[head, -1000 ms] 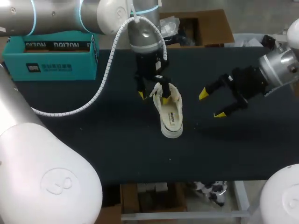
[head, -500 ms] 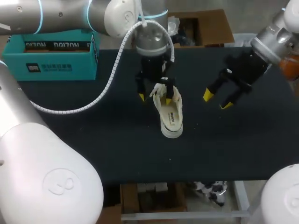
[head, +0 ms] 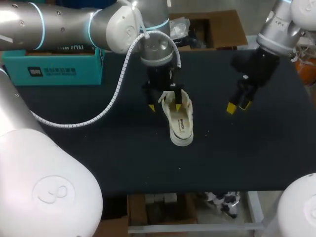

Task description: Open the shoe tongue, take the insole out of the shoe, put the insole back into the shoe, and pack the shoe into the shoebox

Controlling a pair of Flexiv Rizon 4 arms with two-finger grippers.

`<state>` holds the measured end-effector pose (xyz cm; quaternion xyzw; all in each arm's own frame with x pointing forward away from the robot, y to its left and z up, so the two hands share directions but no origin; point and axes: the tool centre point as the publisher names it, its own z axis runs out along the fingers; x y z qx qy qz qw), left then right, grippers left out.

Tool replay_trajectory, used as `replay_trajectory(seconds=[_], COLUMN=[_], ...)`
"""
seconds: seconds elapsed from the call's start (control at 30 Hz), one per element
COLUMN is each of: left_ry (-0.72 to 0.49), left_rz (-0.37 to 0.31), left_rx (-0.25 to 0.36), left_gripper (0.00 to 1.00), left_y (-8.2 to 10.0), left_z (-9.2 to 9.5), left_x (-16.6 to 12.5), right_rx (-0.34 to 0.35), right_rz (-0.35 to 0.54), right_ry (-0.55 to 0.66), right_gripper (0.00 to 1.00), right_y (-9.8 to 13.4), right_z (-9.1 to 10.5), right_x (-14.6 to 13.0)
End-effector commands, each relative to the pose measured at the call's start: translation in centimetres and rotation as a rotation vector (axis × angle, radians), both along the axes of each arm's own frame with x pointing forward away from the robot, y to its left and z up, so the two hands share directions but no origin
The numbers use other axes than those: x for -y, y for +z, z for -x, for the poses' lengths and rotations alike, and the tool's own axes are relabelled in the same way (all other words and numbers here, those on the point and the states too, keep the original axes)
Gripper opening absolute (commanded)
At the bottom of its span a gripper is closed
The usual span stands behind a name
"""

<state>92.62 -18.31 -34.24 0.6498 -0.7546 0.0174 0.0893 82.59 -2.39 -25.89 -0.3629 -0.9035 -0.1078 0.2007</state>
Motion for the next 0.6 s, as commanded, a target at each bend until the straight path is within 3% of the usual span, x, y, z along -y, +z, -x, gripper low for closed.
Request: replay_trajectory(seconds=[0.03,0.07,0.13,0.17,0.37,0.4,0.43,0.6], left_ry=[0.009,0.010,0.004,0.002,0.011,0.011,0.020,0.036], left_rz=[-0.008,-0.009,-0.006,-0.005,-0.015,-0.016,-0.023,-0.034], left_rx=[0.006,0.006,0.000,0.000,-0.012,-0.012,-0.014,-0.001], left_gripper=[0.49,0.40,0.06,0.00,0.00,0.00,0.00,0.00], left_y=[-0.5,-0.6,-0.7,-0.8,-0.8,-0.9,-0.9,-0.8], left_z=[-0.2,-0.3,-0.4,-0.4,-0.5,-0.5,-0.5,-0.3], left_x=[0.5,0.5,0.8,1.0,1.5,1.5,1.6,1.6], right_rx=[0.211,0.221,0.235,0.244,0.288,0.283,0.234,0.234], right_rz=[0.094,0.088,0.088,0.087,0.074,0.072,0.065,0.065], right_ry=[0.264,0.278,0.297,0.308,0.399,0.408,0.388,0.388], right_gripper=[1.00,1.00,1.00,1.00,1.00,1.00,1.00,1.00], right_y=[0.5,0.4,0.4,0.3,0.0,-0.1,0.0,0.0], right_z=[0.8,0.8,0.9,1.0,1.0,1.0,0.8,0.8], right_x=[-0.3,-0.2,-0.1,-0.1,0.8,0.9,0.9,0.9])
